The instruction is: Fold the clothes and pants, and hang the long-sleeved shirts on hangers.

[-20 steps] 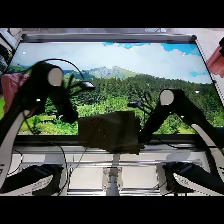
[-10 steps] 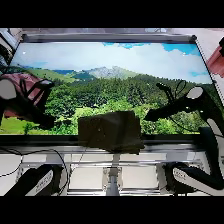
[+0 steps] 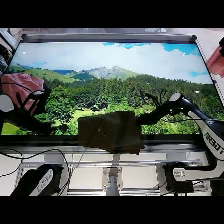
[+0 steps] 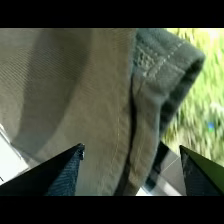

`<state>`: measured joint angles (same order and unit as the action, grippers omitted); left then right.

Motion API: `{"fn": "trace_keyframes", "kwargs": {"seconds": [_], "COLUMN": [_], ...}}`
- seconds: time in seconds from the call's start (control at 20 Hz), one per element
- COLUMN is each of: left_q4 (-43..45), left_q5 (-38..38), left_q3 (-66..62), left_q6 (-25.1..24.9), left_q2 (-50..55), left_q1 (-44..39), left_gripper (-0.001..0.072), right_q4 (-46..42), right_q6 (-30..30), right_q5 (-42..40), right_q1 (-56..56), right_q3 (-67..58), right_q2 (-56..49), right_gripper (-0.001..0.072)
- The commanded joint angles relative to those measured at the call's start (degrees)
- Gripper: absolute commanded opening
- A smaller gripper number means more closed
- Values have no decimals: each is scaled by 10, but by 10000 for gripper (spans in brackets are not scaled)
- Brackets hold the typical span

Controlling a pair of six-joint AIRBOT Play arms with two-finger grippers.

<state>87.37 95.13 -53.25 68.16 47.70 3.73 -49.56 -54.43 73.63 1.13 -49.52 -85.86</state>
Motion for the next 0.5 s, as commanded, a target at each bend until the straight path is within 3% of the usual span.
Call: {"fn": "trace_keyframes", "kwargs": {"seconds": [0.0, 0.3, 0.4, 0.45], "left_q4": [0, 0, 0, 0], "left_q5": [-3, -16, -16, -16], "left_q3": [4, 4, 4, 4], "left_q6": [0, 0, 0, 0], "left_q2": [-2, -2, -2, -2], "left_q1": [3, 3, 3, 3], "left_gripper": [613, 613, 613, 613], "right_q4": [12, 54, 67, 63], "right_q6": [-5, -4, -4, -13], "right_q5": [-18, -34, -40, -46], "right_q1": [22, 86, 114, 125], "right_q3": [1, 0, 0, 0], "right_q2": [-27, -55, -62, -62], "right_gripper": [680, 674, 518, 473]}}
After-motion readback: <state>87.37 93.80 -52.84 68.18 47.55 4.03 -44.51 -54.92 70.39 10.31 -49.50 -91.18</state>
